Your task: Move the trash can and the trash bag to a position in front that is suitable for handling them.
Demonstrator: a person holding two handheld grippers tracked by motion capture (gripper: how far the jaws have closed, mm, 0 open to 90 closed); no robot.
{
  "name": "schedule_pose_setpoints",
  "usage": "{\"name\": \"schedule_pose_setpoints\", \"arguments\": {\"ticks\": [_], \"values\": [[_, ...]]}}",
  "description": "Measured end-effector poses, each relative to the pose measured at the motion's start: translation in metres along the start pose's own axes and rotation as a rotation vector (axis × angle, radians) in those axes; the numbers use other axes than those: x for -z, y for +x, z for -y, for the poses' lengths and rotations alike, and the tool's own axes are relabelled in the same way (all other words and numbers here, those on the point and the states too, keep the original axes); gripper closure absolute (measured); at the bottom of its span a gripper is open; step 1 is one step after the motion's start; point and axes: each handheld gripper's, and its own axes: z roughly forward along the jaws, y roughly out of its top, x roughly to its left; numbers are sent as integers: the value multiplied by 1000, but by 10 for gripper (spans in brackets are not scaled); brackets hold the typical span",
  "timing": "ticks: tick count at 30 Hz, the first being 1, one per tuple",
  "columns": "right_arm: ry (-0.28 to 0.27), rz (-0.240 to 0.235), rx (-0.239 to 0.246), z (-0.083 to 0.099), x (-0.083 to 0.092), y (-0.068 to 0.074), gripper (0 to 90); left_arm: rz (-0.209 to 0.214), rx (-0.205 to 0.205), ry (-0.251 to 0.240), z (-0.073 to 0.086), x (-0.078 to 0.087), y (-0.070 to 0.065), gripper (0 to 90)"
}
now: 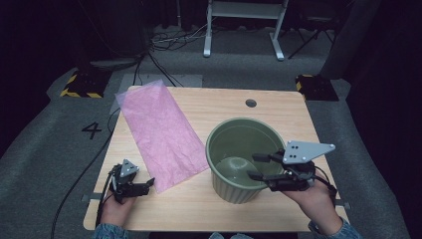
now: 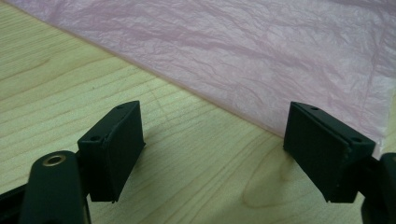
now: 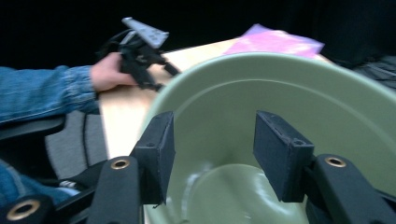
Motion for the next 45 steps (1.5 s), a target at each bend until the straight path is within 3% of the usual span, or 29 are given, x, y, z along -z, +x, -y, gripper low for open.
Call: {"name": "schedule_pose_setpoints", "arguments": {"ticks": [5, 14, 21, 27, 29, 35, 45], "values": [[-12, 98, -45, 4, 20, -25, 457, -5, -1, -1, 0, 0, 1, 228], [-16, 220, -90, 19, 45, -50, 436, -30, 22, 0, 0, 1, 3, 225], [6, 316, -133, 45, 60, -73, 411, -34, 29, 2, 0, 0, 4, 190], [37, 351, -192, 73, 61, -86, 396, -16, 12, 9, 0, 1, 7, 204], [54, 371, -229, 93, 60, -91, 393, -9, 22, 13, -1, 2, 8, 217], [84, 376, -289, 122, 55, -96, 394, -1, 50, 10, -1, 4, 10, 213], [153, 389, -346, 179, 36, -105, 385, -4, 88, 24, -11, 11, 15, 199]]}}
